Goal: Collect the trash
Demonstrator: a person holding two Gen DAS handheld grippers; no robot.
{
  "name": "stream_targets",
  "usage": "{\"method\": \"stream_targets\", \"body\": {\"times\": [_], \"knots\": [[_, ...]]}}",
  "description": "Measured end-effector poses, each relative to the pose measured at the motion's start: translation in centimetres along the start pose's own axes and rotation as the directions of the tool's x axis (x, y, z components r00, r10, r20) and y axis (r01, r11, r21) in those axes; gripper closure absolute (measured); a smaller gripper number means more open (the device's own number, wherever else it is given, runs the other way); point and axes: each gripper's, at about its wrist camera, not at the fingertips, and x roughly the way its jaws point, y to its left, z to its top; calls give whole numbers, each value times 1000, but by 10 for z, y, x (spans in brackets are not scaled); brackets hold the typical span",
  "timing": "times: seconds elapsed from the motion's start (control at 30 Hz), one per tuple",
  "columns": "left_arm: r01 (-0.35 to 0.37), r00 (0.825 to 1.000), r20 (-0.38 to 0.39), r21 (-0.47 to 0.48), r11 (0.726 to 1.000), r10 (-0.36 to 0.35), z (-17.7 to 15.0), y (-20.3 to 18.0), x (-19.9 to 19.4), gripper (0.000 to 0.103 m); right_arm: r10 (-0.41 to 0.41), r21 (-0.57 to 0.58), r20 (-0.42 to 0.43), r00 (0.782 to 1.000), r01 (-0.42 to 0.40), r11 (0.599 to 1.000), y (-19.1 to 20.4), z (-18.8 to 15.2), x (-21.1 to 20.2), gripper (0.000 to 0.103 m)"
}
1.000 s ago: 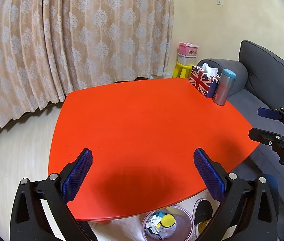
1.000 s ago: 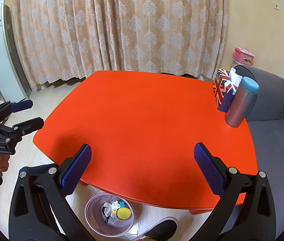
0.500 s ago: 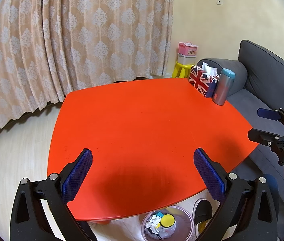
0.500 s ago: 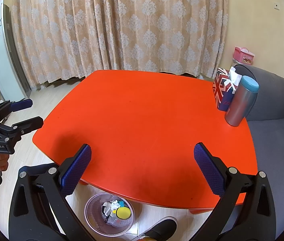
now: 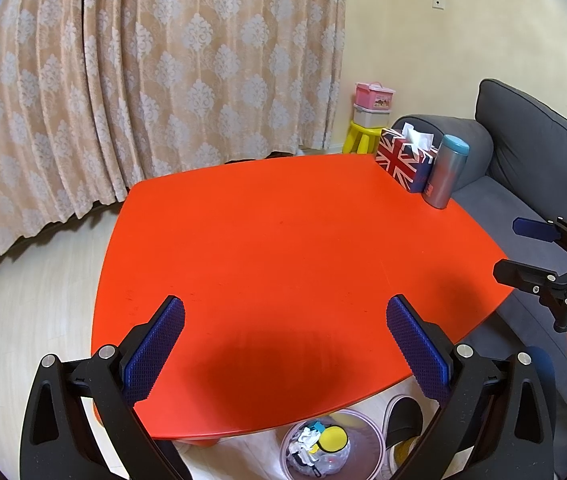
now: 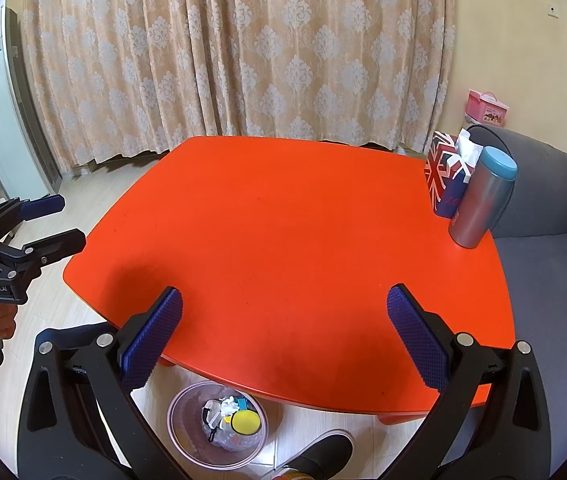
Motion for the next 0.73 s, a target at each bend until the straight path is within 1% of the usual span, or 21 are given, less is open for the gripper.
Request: {"method": "stream_targets", "body": {"times": [0.73], "knots": [[-4,1000,-4,10,1000,4,-5,-7,4,6,-2,0,-5,1000,2,1000,-1,-3,3,3]]}}
